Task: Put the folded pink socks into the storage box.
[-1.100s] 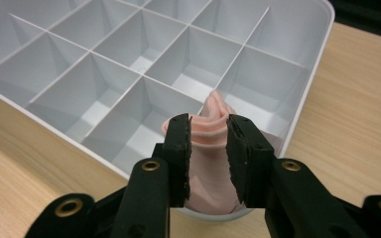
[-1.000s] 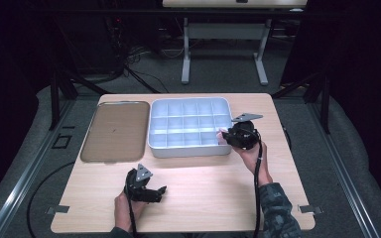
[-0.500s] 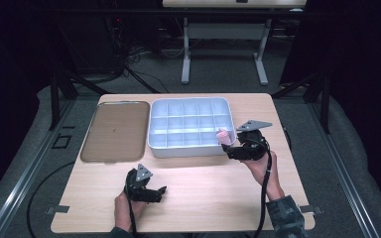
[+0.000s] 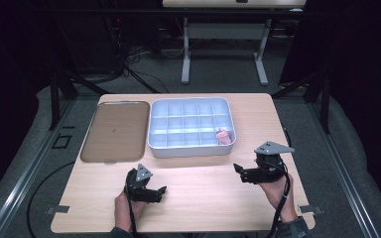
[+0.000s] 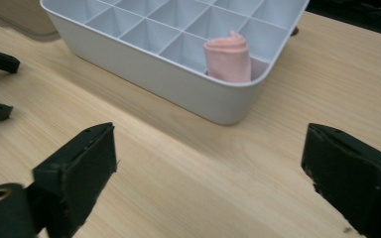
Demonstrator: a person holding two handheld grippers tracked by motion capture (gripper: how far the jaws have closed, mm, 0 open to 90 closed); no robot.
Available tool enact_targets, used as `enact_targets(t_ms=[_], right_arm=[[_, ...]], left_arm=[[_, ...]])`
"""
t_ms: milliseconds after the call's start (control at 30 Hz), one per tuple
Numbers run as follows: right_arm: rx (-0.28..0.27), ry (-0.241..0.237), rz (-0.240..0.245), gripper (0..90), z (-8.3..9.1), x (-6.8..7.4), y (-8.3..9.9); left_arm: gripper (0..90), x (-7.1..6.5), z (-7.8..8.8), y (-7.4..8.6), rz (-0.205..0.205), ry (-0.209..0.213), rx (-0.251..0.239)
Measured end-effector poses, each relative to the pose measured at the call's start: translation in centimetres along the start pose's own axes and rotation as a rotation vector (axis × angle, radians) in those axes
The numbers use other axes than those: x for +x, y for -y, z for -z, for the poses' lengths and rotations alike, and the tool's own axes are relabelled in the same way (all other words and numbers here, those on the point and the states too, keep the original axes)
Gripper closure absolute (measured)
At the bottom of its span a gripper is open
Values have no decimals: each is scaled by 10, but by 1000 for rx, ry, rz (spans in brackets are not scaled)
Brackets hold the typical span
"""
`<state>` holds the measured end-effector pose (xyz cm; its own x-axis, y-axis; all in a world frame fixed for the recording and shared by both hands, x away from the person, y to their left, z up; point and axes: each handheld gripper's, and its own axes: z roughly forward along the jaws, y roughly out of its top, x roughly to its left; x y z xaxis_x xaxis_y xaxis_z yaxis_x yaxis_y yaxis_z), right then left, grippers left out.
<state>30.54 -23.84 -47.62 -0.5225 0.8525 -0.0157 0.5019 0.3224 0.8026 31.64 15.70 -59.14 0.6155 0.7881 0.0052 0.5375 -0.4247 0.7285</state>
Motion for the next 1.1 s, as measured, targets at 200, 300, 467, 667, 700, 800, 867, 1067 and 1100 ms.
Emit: enact_targets(t_ms=[200, 300, 467, 667, 700, 800, 867, 1067, 1100], right_arm=[[6, 32, -50, 0, 6, -11, 31], [26, 61, -85, 0, 3, -18, 51], [71, 99, -111, 0, -7, -29, 85], [37, 170, -161, 0, -11, -40, 106], [43, 177, -166, 0, -12, -43, 108], [74, 199, -183, 0, -18, -49, 114], [86, 194, -186, 0, -21, -52, 118], [105, 208, -178, 0, -26, -55, 121], [114, 206, -179, 0, -27, -55, 121]], left_arm=[[71, 0, 0, 0, 1, 0, 0], [71, 0, 0, 0, 0, 0, 0], [70, 0, 0, 0, 3, 0, 0], [70, 0, 0, 0, 2, 0, -1], [70, 0, 0, 0, -2, 1, 0], [71, -1, 0, 0, -7, 0, 1], [70, -1, 0, 0, -7, 0, 1], [70, -1, 0, 0, -5, 0, 1], [70, -1, 0, 0, -5, 0, 1]])
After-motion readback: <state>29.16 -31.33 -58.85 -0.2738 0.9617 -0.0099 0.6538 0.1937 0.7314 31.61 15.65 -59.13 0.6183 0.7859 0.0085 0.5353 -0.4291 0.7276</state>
